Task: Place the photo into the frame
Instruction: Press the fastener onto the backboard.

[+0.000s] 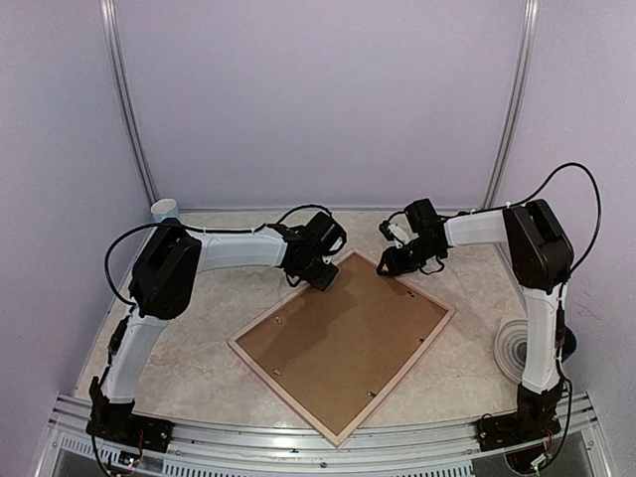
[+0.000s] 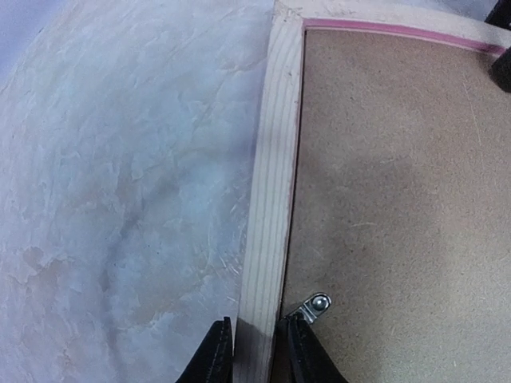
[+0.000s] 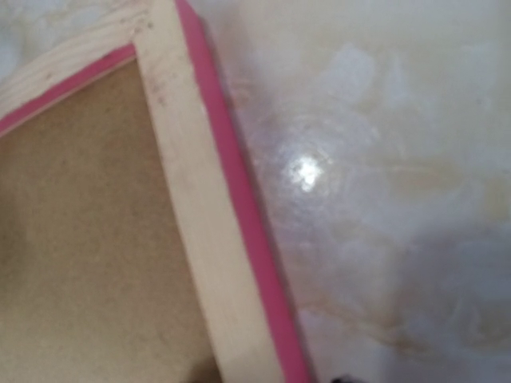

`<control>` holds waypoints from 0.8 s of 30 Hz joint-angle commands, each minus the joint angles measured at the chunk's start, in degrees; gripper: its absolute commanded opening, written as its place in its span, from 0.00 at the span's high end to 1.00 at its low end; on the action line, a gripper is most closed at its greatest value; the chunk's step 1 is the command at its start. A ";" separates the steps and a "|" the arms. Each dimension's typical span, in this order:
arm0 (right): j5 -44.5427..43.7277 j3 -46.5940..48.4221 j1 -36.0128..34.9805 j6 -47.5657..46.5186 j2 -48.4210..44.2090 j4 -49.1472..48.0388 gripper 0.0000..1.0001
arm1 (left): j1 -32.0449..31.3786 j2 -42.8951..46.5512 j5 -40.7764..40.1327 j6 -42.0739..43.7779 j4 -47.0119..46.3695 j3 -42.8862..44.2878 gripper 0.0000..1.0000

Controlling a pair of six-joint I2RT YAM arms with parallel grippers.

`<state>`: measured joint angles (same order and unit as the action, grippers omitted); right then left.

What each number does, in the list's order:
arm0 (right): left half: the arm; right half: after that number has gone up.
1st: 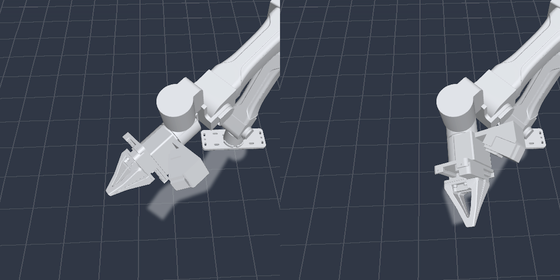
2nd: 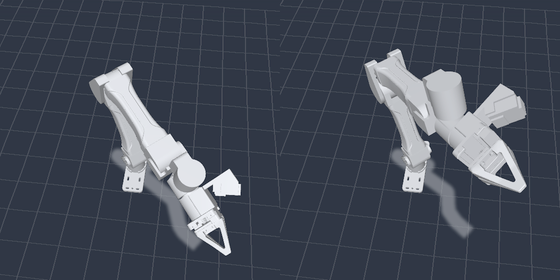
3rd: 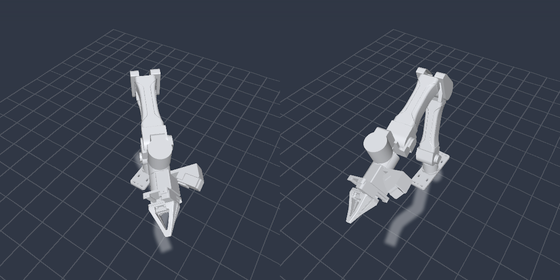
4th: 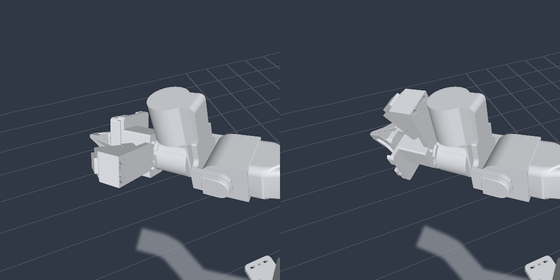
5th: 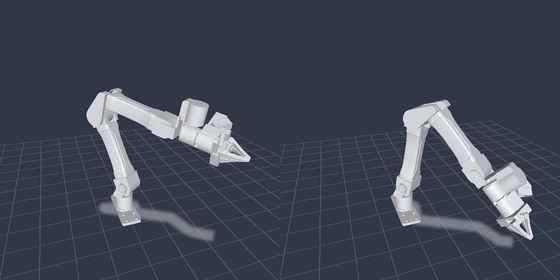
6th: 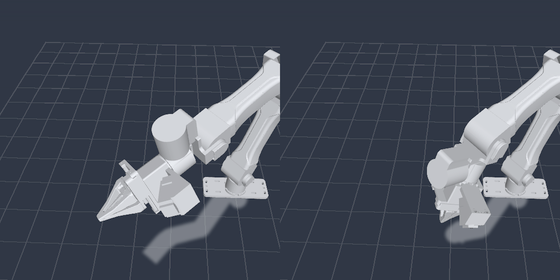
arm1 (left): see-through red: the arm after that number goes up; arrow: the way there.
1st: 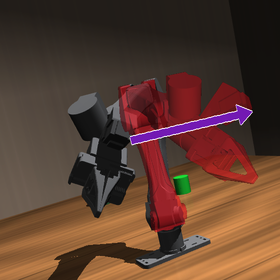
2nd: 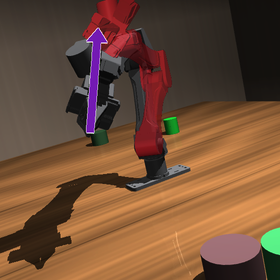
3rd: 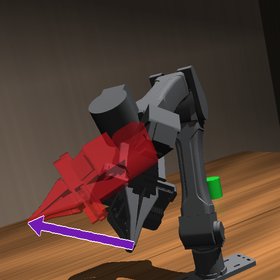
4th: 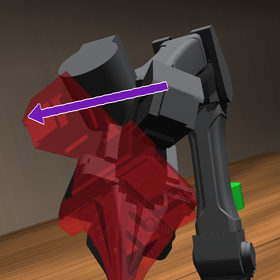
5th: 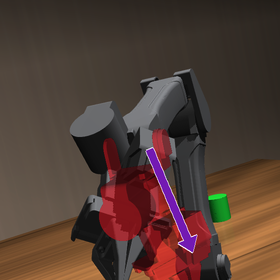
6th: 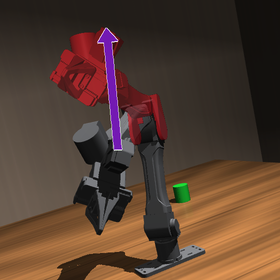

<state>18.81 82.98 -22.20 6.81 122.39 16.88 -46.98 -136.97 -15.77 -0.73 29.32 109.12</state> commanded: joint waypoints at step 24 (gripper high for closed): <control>5.98 -0.11 -3.00 -1.20 2.41 3.96 0.65 | -0.46 -1.79 2.08 -3.15 -9.90 -10.75 0.96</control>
<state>20.10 82.98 -23.05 6.50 122.48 16.86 -46.28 -134.13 -17.87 -4.34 23.24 102.80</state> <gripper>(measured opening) 0.351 0.125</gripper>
